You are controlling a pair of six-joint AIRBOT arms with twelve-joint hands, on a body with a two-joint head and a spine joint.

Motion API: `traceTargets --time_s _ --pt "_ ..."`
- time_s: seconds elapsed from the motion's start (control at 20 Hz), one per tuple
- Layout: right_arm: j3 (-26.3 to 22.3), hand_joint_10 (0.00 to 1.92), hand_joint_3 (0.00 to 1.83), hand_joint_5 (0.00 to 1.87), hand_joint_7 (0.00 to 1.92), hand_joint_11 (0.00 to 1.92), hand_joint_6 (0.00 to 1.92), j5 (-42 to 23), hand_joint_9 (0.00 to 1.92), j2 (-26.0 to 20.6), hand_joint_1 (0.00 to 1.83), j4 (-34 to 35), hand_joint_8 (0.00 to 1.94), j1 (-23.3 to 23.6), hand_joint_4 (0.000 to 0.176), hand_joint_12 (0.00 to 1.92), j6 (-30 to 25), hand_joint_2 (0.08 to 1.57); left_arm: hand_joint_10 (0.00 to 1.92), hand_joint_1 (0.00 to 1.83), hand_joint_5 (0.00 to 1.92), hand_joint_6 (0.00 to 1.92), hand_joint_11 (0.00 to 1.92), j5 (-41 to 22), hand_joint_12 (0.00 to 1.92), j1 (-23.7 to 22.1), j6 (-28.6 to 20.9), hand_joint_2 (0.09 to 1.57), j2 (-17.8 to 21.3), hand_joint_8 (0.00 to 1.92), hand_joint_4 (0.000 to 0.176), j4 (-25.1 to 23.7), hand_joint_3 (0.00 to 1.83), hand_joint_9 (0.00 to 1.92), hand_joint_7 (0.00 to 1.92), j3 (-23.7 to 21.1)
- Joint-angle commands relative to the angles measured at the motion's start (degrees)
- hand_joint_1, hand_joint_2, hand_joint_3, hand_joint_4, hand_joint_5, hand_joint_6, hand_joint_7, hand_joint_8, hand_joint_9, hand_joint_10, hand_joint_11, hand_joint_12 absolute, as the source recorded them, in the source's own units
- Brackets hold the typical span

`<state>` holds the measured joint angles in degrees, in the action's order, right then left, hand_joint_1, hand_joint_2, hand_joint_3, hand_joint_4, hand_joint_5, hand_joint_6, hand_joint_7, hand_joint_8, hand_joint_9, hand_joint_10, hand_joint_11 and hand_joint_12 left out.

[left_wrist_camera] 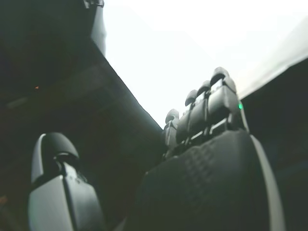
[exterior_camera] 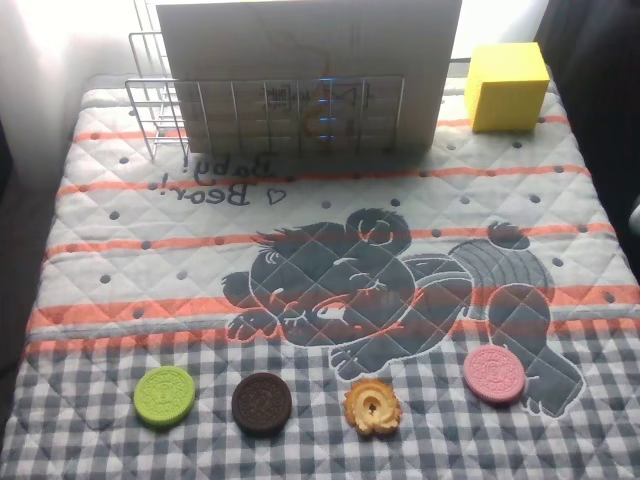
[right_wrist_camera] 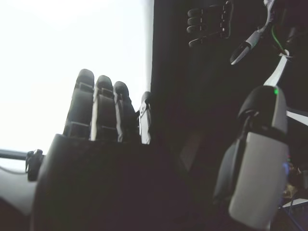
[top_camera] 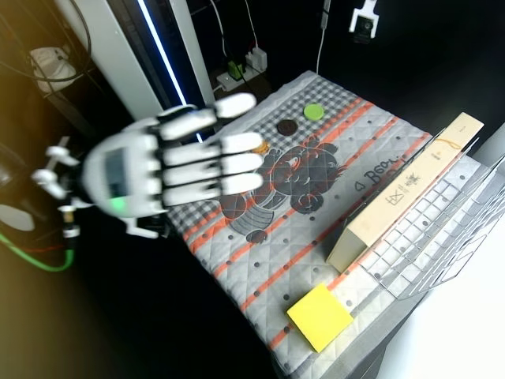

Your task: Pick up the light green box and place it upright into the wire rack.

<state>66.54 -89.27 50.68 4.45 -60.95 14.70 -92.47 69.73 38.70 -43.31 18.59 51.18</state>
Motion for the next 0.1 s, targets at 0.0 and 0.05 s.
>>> traceTargets --time_s 0.0,0.05 --pt "-0.5 0.00 0.00 0.12 0.00 0.00 0.01 -9.3 0.00 -0.1 0.77 1.8 0.00 0.1 0.103 0.00 -0.3 0.92 0.00 0.58 0.00 0.00 0.01 -6.7 0.01 -1.2 -1.2 0.83 -0.2 0.00 0.176 0.4 0.01 0.00 0.00 0.5" --pt "-1.0 0.00 0.00 0.12 0.00 0.00 0.01 -10.5 0.00 -0.1 0.77 2.1 0.00 -0.6 0.103 0.00 -0.3 0.92 0.00 0.58 0.00 0.00 0.01 -6.7 0.01 -2.0 -1.5 0.83 -0.4 0.00 0.176 -0.1 0.01 0.00 0.00 0.6"
